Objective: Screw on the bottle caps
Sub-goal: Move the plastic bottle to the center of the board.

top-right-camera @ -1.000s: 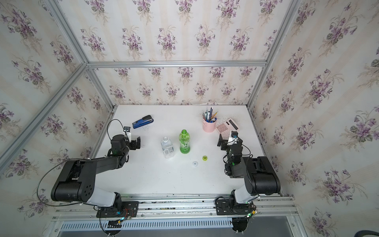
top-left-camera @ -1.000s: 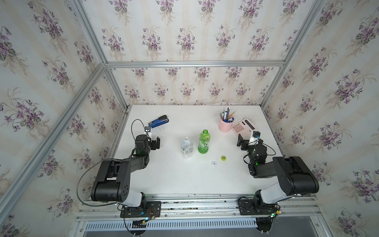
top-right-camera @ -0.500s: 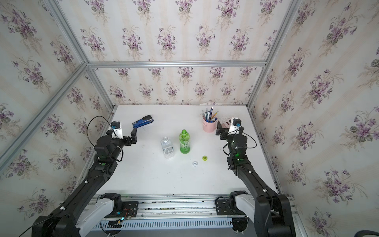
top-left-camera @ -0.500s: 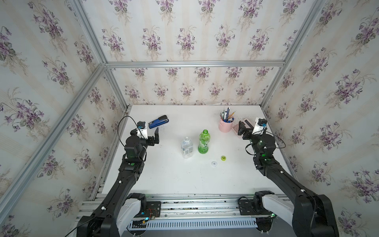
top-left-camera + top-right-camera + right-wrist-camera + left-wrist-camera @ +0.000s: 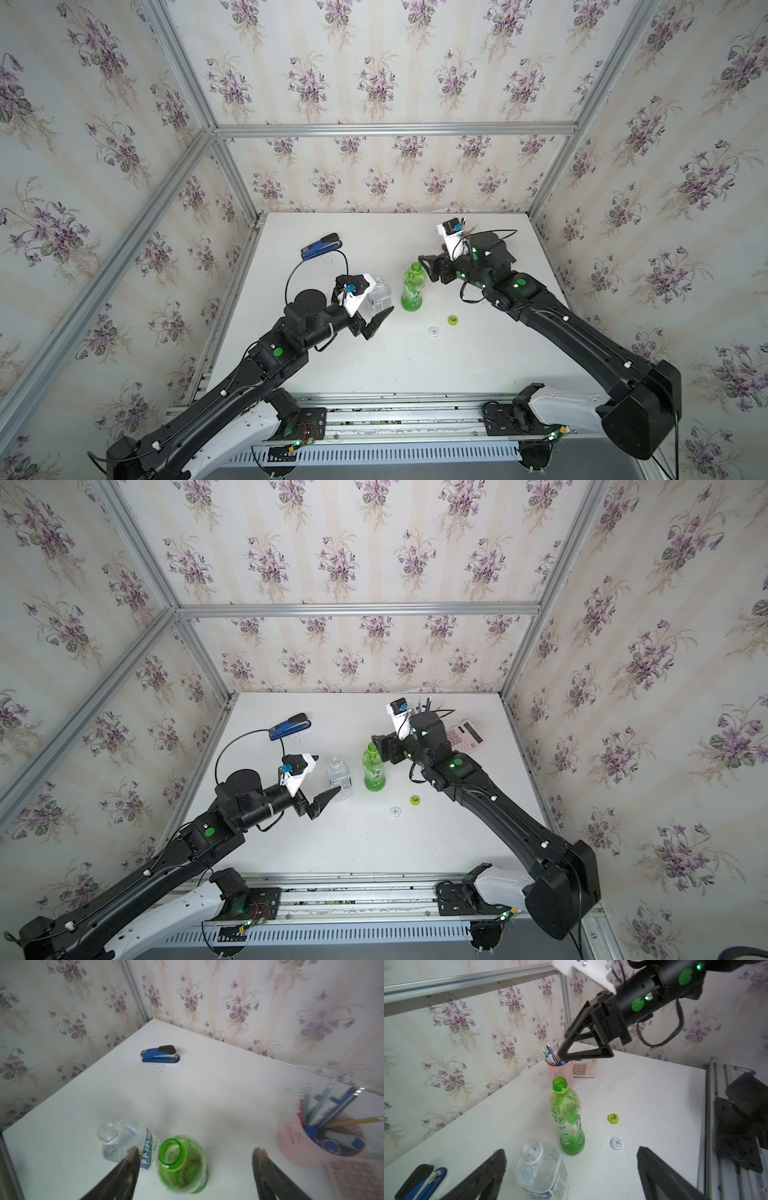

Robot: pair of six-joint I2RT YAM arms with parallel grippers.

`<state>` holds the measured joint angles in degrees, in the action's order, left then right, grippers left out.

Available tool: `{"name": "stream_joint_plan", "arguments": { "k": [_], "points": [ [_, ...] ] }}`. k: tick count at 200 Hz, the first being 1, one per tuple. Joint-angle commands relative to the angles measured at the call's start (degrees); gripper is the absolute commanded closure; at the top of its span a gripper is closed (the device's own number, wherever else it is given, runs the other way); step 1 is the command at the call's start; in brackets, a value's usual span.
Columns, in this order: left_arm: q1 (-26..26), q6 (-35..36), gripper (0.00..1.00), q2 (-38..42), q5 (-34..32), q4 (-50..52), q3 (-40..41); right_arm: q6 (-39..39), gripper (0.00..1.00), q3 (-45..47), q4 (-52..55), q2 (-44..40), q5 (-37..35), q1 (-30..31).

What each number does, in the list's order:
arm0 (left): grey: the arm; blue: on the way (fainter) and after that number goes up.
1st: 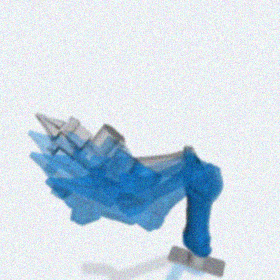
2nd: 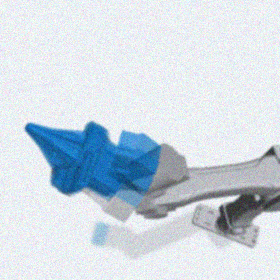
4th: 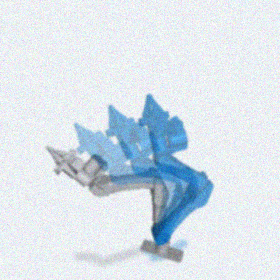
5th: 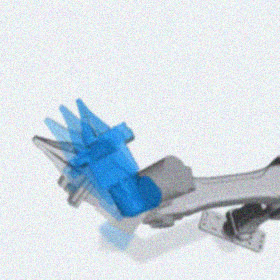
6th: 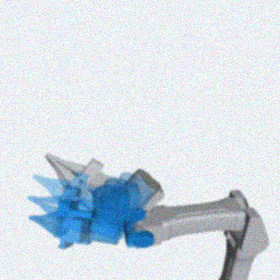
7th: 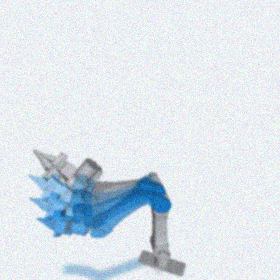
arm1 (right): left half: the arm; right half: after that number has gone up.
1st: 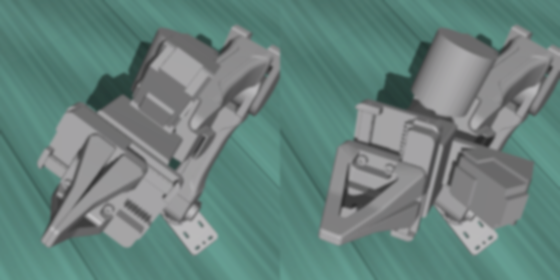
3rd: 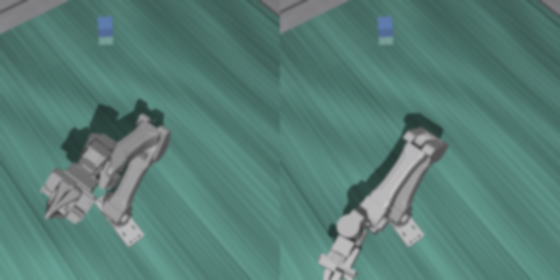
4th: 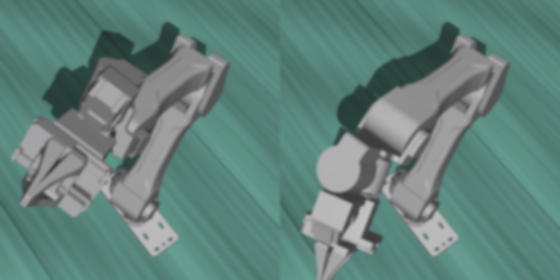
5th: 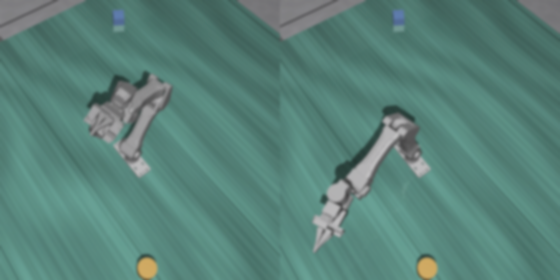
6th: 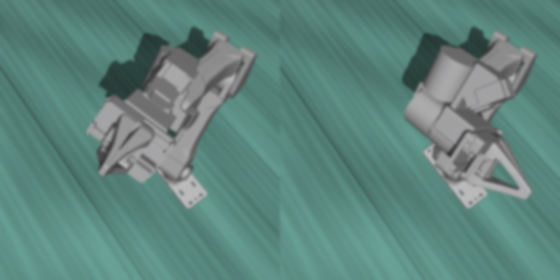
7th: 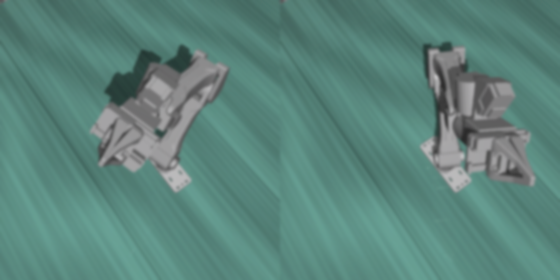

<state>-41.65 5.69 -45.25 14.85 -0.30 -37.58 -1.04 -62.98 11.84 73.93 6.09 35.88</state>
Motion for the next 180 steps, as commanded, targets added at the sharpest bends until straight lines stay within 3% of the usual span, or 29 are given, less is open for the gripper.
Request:
{"name": "stream_joint_plan", "arguments": {
  "k": [1,58,109,162,180],
  "points": [
    [-0.6,-0.4,0.0,0.1,4.7,-2.6,2.7,1.9,0.19,-2.0,5.0,2.9,0.2,1.4],
    [-0.6,-6.1,0.0,0.1,3.9,-15.0,10.9,2.1,0.32,-5.2,3.8,8.6,-0.1,3.1],
    [-0.6,-7.5,0.0,-2.2,3.9,-19.4,12.1,1.9,0.44,-5.7,3.3,11.8,-2.0,3.8],
    [-0.9,-8.3,0.0,-6.9,7.1,-25.7,13.7,2.3,0.74,-4.0,3.5,9.7,-2.7,4.1],
    [-1.5,-8.2,0.0,-8.9,6.8,-29.1,14.0,2.4,0.78,-2.5,3.8,7.8,-3.2,4.2]
  ]
}}
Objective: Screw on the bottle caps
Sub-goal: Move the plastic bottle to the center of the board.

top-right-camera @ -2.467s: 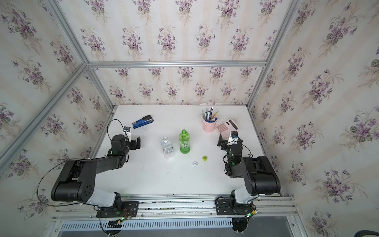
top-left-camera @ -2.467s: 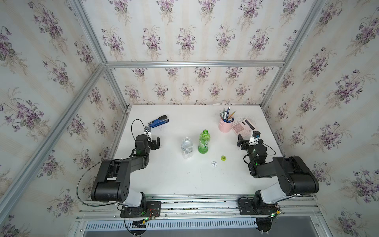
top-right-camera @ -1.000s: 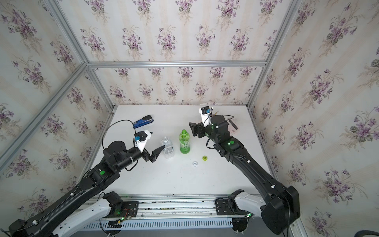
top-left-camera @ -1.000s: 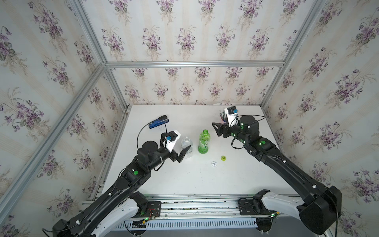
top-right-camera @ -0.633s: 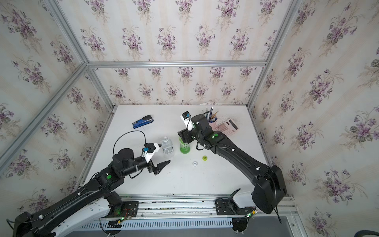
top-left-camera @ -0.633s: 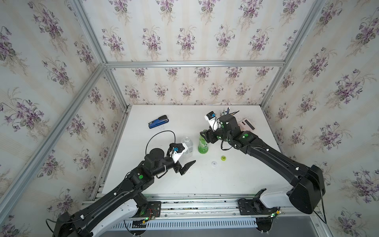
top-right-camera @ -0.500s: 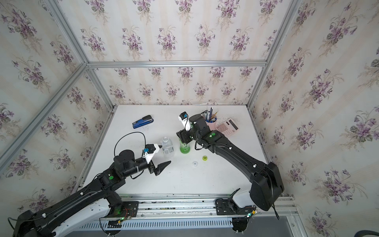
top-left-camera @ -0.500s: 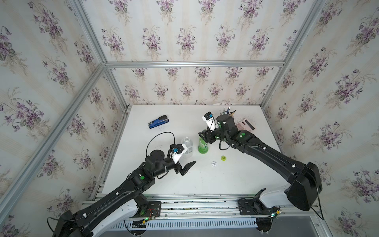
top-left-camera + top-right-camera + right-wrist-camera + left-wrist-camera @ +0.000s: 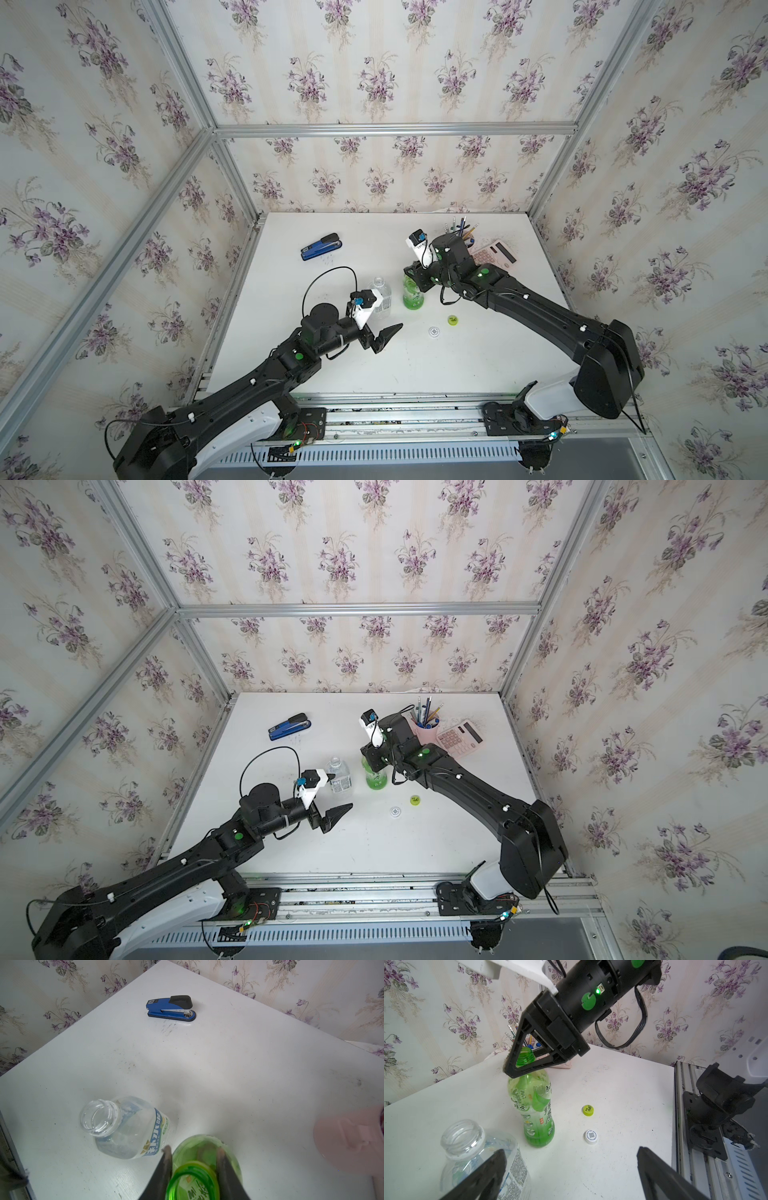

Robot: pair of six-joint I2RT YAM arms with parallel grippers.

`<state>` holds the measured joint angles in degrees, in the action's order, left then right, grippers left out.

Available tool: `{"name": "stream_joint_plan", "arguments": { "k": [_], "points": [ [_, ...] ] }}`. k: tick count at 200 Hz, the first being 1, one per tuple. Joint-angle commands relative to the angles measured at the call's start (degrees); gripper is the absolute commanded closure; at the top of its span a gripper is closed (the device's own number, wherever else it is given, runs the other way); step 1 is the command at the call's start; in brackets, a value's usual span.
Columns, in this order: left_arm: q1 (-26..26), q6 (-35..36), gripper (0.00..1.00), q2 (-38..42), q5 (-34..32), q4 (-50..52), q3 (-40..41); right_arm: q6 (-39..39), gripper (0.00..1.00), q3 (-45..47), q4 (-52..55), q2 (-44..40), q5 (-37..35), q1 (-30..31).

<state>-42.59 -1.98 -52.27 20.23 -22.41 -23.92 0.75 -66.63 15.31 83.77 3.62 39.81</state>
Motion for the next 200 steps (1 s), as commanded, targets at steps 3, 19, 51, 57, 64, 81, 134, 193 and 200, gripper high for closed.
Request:
{"name": "stream_joint_plan", "arguments": {
  "k": [3,19,51,57,64,81,134,193,200],
  "points": [
    [-0.8,-0.6,0.0,-2.2,1.3,-7.4,0.4,0.7,0.79,1.4,0.5,-2.3,-0.8,0.4],
    [-1.8,0.0,0.0,-4.2,-0.9,-9.8,0.4,0.6,0.79,2.4,1.2,-4.3,-0.7,0.6],
    [-5.1,2.4,0.0,-8.8,-5.4,-16.0,0.2,-1.4,0.79,5.9,-0.4,-9.8,2.5,0.8],
    [-5.7,3.0,0.0,-9.6,-6.0,-17.0,0.0,-2.0,0.79,6.5,-0.8,-10.8,3.3,0.9],
    [-6.2,3.4,0.0,-10.4,-6.7,-18.1,-0.3,-2.5,0.79,7.0,-1.2,-11.9,4.1,0.8],
    [-6.5,3.2,0.0,-12.3,-8.4,-20.4,-1.2,-4.1,0.79,7.2,-1.5,-13.8,6.6,0.9],
    [-6.8,5.6,0.0,-17.7,-8.5,-28.9,-1.0,-9.0,0.8,7.7,-0.9,-15.1,11.8,0.9],
    [-7.9,6.6,0.0,-20.3,-10.2,-33.1,2.0,-8.0,0.8,13.2,-3.1,-17.5,9.3,4.6],
    [-8.3,6.7,0.0,-20.7,-10.5,-33.9,2.5,-7.8,0.8,13.6,-3.5,-17.9,9.2,4.9]
  ]
}}
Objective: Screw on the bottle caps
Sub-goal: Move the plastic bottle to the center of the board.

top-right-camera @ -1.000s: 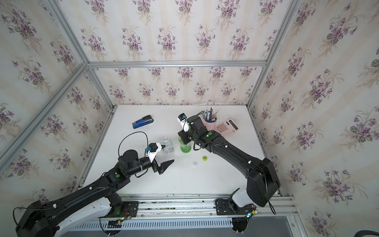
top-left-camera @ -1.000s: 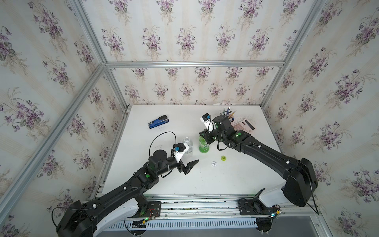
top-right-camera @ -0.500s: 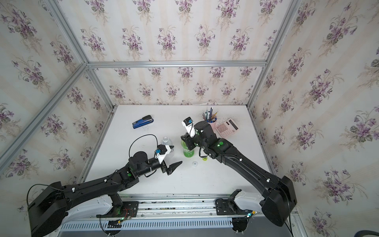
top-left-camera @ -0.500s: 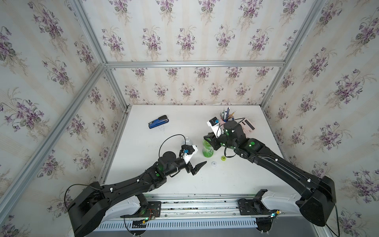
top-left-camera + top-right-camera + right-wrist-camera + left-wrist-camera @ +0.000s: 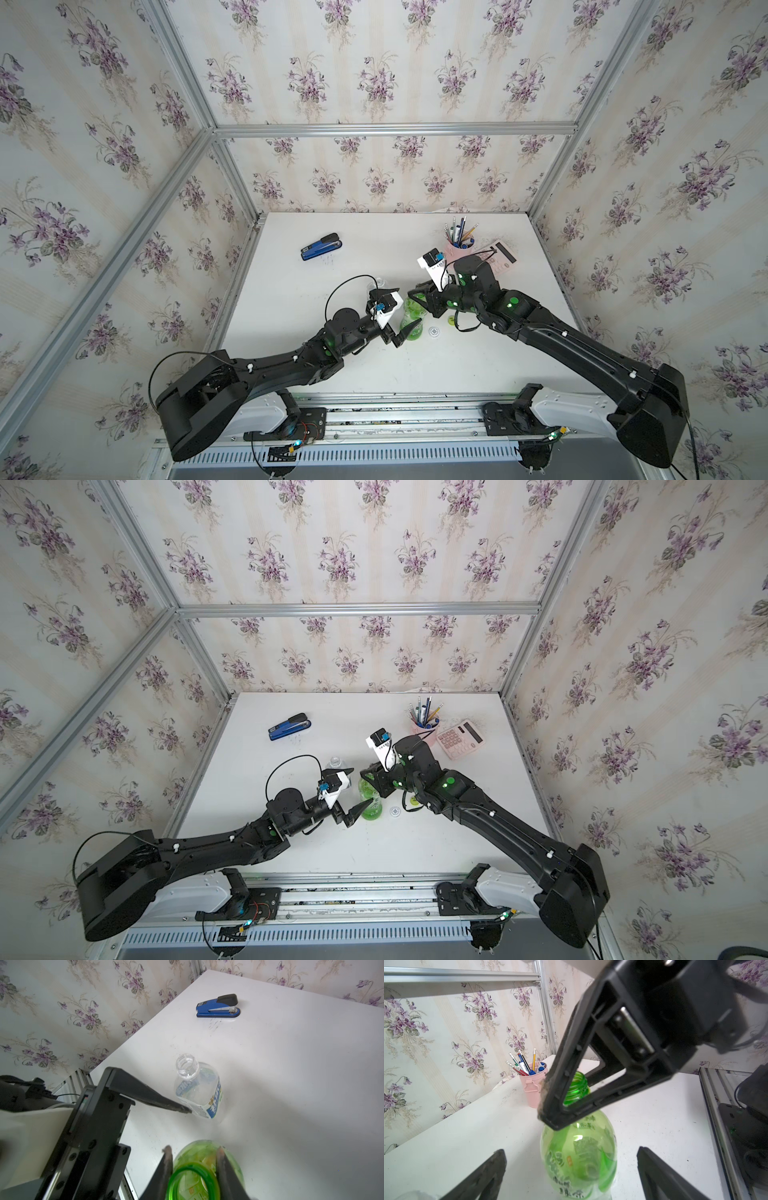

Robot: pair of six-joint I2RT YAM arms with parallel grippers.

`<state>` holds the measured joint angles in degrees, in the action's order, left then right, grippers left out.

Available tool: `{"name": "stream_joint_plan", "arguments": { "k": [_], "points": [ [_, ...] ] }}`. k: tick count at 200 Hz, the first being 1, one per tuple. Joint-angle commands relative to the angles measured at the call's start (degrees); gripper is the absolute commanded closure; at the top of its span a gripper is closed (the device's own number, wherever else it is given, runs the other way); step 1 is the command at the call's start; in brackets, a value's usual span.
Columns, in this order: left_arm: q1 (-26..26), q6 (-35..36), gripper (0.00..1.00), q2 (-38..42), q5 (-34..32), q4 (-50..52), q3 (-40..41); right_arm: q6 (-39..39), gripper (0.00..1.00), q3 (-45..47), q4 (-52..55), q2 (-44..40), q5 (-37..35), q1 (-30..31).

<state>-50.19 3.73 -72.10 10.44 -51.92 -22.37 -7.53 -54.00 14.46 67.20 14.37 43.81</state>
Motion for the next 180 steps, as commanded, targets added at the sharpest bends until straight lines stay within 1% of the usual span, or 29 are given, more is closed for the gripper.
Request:
{"name": "stream_joint_plan", "arguments": {
  "k": [1,33,64,105,138,150,163,168,180],
  "points": [
    [-0.7,1.0,0.0,-1.0,-0.8,-4.5,1.0,0.5,0.8,1.1,-2.7,-1.5,-1.5,1.0],
    [-1.5,0.4,0.01,-3.1,-2.0,-8.0,2.8,0.7,0.8,3.8,-5.4,-2.9,-1.4,1.9],
    [-1.6,-0.4,0.03,-4.3,-1.6,-10.3,3.1,1.4,0.8,5.5,-7.0,-2.4,-2.5,2.9],
    [-1.7,-1.0,0.14,-8.3,-0.2,-12.7,2.3,1.5,0.8,6.0,-8.0,-0.6,-4.8,3.9],
    [-1.7,-0.9,0.24,-7.4,-0.6,-12.8,2.9,1.7,0.79,5.8,-7.5,0.3,-5.4,4.4],
    [-1.7,-0.7,0.26,-7.1,-1.1,-12.2,2.9,1.8,0.79,5.6,-7.2,0.8,-5.7,4.4],
    [-1.7,-0.5,0.3,-7.3,-1.8,-12.3,3.2,1.9,0.79,5.4,-7.1,1.3,-5.4,4.5],
    [-1.7,-0.5,0.32,-7.5,-2.1,-12.7,3.4,2.0,0.78,5.4,-7.1,1.3,-5.0,4.5],
    [-1.7,-0.5,0.32,-7.8,-2.3,-13.8,3.9,2.0,0.74,5.1,-6.6,1.3,-4.9,4.6]
  ]
}}
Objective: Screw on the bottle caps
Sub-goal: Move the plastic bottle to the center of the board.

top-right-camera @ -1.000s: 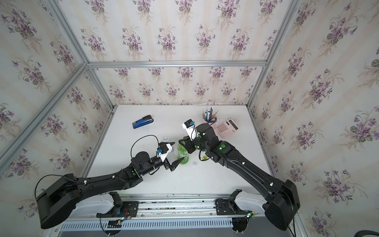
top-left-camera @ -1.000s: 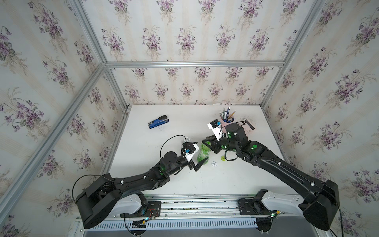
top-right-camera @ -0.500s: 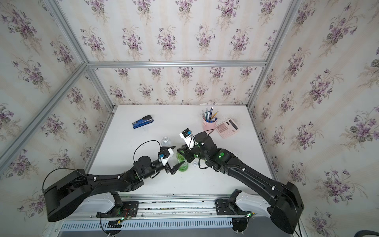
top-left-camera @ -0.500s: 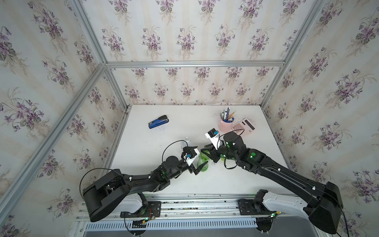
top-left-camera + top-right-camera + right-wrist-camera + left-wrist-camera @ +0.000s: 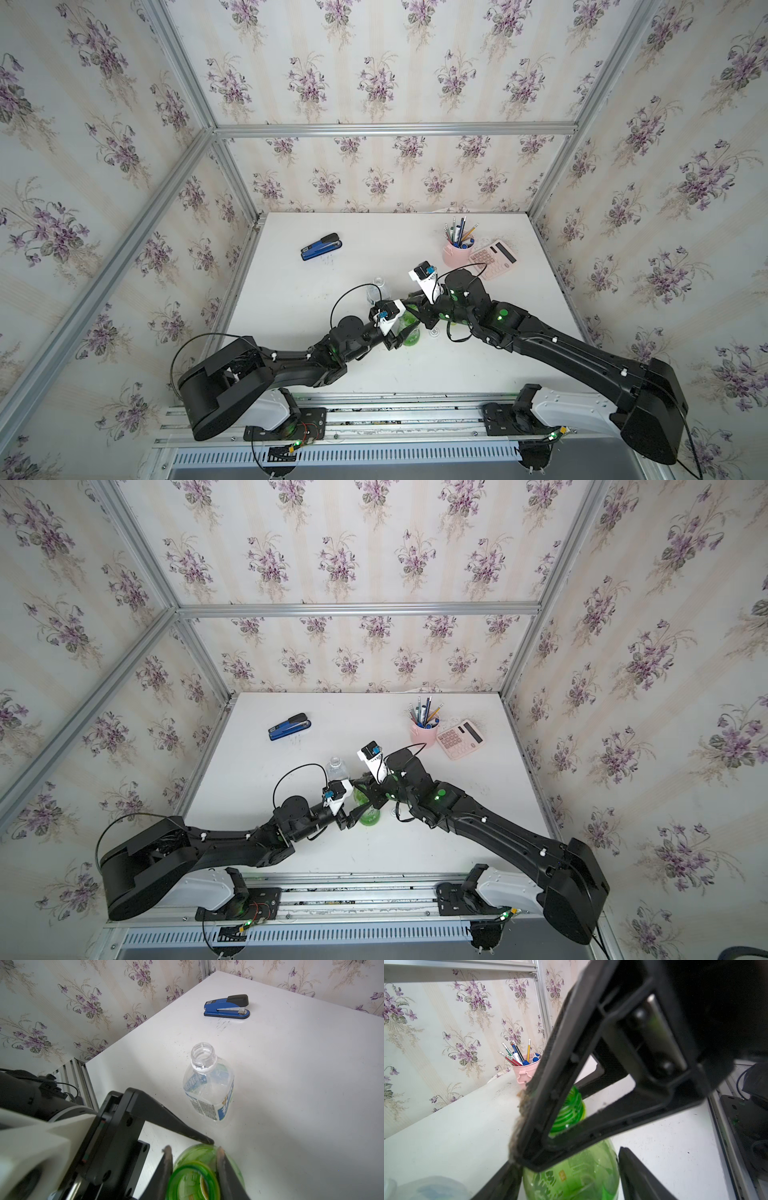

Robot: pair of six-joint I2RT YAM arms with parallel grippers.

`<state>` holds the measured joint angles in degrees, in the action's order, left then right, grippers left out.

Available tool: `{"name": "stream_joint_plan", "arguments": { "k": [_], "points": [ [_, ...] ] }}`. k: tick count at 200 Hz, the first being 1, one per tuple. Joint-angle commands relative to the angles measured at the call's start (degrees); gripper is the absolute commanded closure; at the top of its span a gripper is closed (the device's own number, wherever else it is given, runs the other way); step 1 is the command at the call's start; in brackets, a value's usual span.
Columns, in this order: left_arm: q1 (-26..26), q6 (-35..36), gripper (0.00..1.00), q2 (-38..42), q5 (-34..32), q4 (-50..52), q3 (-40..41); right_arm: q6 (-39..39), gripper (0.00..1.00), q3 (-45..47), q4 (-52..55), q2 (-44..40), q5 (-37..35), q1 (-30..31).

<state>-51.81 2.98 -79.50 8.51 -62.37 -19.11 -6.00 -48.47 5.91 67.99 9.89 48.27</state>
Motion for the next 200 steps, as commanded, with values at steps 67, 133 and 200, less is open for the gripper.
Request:
{"name": "stream_joint_plan", "arguments": {
  "k": [67,133,200],
  "points": [
    [0.0,0.0,0.35,-1.1,-0.3,-4.2,1.2,-1.1,0.31,-9.5,13.2,3.9,-1.0,0.1],
    [0.0,0.4,0.35,-3.2,-0.2,-5.2,1.6,-10.1,0.05,-29.5,39.4,9.8,-14.0,-5.0],
    [0.0,-0.1,0.35,-3.8,0.2,-5.7,1.7,-12.1,0.2,-28.7,49.1,22.6,-10.1,-16.4]
  ]
}}
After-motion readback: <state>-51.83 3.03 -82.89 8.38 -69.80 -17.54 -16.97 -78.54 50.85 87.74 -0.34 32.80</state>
